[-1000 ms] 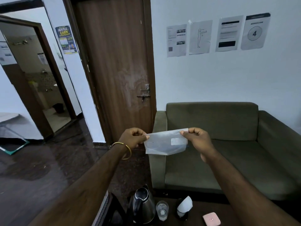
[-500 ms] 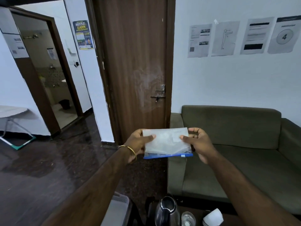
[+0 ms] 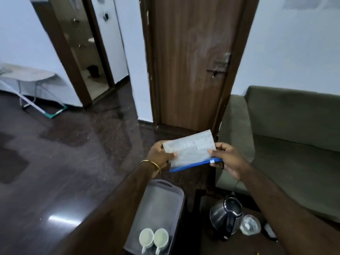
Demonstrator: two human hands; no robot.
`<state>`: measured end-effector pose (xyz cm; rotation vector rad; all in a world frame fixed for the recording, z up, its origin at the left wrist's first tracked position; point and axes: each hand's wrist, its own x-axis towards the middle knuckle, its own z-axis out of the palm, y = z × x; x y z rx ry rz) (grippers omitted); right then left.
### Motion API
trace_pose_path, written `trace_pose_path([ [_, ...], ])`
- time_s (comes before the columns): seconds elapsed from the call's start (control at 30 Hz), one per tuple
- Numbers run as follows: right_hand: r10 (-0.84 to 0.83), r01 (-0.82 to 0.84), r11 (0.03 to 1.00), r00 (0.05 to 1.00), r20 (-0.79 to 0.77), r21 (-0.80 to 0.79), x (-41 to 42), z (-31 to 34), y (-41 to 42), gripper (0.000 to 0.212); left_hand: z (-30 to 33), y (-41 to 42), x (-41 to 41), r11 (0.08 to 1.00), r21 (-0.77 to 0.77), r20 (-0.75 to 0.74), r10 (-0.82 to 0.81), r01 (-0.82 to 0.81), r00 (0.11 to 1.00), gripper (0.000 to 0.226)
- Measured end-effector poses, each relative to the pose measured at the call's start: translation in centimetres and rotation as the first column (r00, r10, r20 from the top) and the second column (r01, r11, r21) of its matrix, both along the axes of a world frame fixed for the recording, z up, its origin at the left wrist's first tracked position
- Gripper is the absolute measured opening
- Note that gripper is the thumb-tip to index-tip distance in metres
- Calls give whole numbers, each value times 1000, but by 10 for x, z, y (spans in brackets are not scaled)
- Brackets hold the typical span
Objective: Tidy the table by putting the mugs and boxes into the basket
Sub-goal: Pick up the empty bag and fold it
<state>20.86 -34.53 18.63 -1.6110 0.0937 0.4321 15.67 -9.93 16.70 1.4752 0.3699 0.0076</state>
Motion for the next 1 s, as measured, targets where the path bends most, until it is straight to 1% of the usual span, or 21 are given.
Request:
trace_pose_path([
  [0.07,33,-33,997,999,-3,-63,6,-25,21,10,-27,18,-9,999,11,-63,43,-42,997,43],
  [0.17,125,-127,968,992,-23,-215,15,-68,46,13,-77,38,-25,996,67,-200,76,-63,977,43],
  [0.23,205,-211,925,977,-53,-317,21,-103,59,13,-114,47,-36,990,142,-297,64,-23,953,39],
  [0.3,285,-298,871,954,-93,-390,25,-141,73,14,-157,53,-44,983,179,-384,34,38,923,28],
  [0.37,346,-366,817,929,-129,-445,25,-175,84,14,-195,54,-52,983,166,-471,9,79,882,27],
  [0.43,395,-404,757,909,-133,-513,27,-209,95,13,-234,55,-56,981,163,-531,-6,109,847,24],
  [0.5,455,-436,701,883,-117,-565,30,-239,104,13,-269,55,-59,958,233,-563,-7,168,826,28],
  [0.57,527,-474,637,843,-106,-609,32,-262,114,19,-295,58,-61,894,327,-611,-47,306,791,41],
  [0.63,595,-508,563,797,-108,-652,34,-284,125,28,-315,58,-62,815,356,-682,-107,457,723,51],
  [0.7,637,-544,503,759,-138,-672,34,-302,135,35,-327,56,-61,729,394,-723,-129,559,678,58],
  [0.73,652,-561,471,741,-159,-681,34,-309,139,39,-331,53,-59,696,422,-723,-129,581,679,58],
  [0.8,685,-558,386,707,-177,-735,32,-322,144,48,-338,46,-54,650,457,-701,-157,607,696,50],
  [0.87,744,-468,244,652,-146,-849,26,-330,147,51,-343,40,-48,599,463,-685,-225,653,693,45],
  [0.93,801,-285,92,591,-99,-954,17,-336,151,48,-348,37,-42,517,477,-693,-276,711,666,46],
  [0.97,818,-218,52,568,-84,-975,12,-340,153,47,-350,36,-40,466,486,-704,-292,740,647,47],
  [1.0,827,-190,32,557,-81,-981,8,-343,156,47,-352,35,-38,407,494,-719,-306,768,625,49],
])
